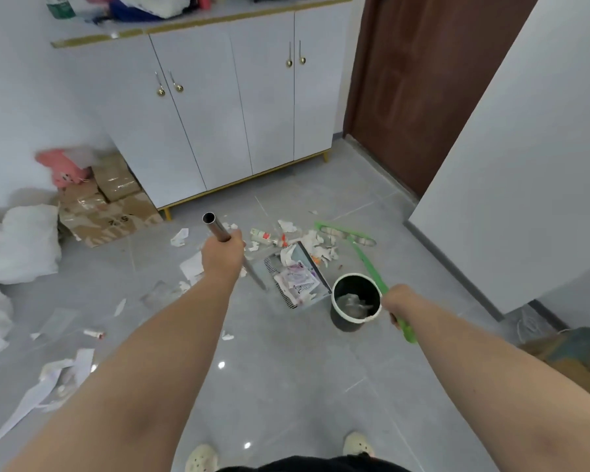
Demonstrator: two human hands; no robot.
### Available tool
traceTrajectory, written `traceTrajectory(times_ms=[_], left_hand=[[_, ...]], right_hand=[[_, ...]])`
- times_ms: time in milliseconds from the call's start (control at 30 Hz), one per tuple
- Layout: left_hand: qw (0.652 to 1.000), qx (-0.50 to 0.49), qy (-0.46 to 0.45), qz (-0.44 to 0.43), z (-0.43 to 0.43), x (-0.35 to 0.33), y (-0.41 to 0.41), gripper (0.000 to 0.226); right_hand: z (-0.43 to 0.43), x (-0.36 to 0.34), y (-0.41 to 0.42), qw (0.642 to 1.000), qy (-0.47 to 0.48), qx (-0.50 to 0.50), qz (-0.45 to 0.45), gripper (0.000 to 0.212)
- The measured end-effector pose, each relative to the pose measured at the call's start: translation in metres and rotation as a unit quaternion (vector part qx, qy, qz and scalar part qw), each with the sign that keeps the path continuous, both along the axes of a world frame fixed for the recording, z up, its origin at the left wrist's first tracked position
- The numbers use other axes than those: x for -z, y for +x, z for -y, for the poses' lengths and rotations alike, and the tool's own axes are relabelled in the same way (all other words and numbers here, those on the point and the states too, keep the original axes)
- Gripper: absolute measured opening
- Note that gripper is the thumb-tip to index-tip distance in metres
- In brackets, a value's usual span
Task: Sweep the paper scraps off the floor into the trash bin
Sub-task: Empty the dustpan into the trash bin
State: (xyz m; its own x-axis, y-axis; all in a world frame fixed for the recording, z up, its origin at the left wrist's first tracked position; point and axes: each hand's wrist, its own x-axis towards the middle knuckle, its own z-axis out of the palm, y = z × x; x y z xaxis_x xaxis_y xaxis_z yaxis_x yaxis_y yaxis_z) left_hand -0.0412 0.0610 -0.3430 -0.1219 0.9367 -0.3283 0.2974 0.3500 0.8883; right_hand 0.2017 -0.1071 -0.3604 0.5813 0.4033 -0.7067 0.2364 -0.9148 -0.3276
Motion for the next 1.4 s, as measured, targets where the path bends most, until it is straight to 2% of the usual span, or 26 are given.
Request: traceTrajectory(times_ms=[100, 133, 200, 233, 333, 467, 567, 767, 900, 1033, 1200, 1333, 1400], left_hand=[[1.0, -0.016, -0.003, 0.002, 0.022, 0.004, 0.04, 0.022], [1.0, -0.024, -0.003, -0.003, 0.031, 0.005, 0.055, 0.02], [0.999, -0.031, -0.006, -0.005, 0.042, 0.006, 0.07, 0.018], [0.999, -0.031, -0.003, -0.01, 0.05, 0.007, 0.082, 0.018], [0.999, -0.029, 0.018, -0.029, 0.065, 0.008, 0.109, 0.02], [0.997, 0.01, 0.032, -0.07, 0.076, 0.019, 0.136, 0.022], [0.994, 0.034, 0.04, -0.098, 0.078, 0.032, 0.146, 0.027], [0.981, 0.057, 0.078, -0.17, 0.073, 0.051, 0.163, 0.029], [0.982, 0.065, 0.085, -0.157, 0.065, 0.056, 0.179, 0.027], [0.976, 0.113, 0.109, -0.148, 0.06, 0.059, 0.199, 0.029], [0.946, 0.221, 0.156, -0.18, 0.073, 0.057, 0.216, 0.026], [0.918, 0.288, 0.197, -0.187, 0.086, 0.057, 0.225, 0.038], [0.907, 0.307, 0.216, -0.19, 0.089, 0.056, 0.226, 0.039]], right_hand=[[0.023, 0.009, 0.047, 0.999, -0.023, 0.008, -0.042, 0.062], [0.033, 0.017, 0.065, 0.997, -0.016, 0.03, -0.073, 0.058], [0.044, 0.033, 0.082, 0.979, 0.027, 0.146, -0.137, 0.029], [0.052, 0.04, 0.093, 0.967, 0.033, 0.195, -0.163, 0.024], [0.063, 0.064, 0.11, 0.922, 0.044, 0.295, -0.245, 0.022], [0.069, 0.093, 0.12, 0.899, 0.046, 0.334, -0.278, 0.018], [0.064, 0.101, 0.123, 0.901, 0.038, 0.318, -0.293, 0.013], [0.032, 0.104, 0.13, 0.916, 0.048, 0.261, -0.302, 0.026], [0.02, 0.105, 0.143, 0.917, 0.041, 0.254, -0.305, 0.029], [0.026, 0.11, 0.155, 0.939, 0.023, 0.204, -0.275, 0.035], [0.044, 0.11, 0.164, 0.958, -0.016, 0.169, -0.232, 0.043], [0.049, 0.106, 0.174, 0.952, -0.021, 0.191, -0.238, 0.03], [0.048, 0.104, 0.174, 0.953, -0.02, 0.184, -0.238, 0.03]])
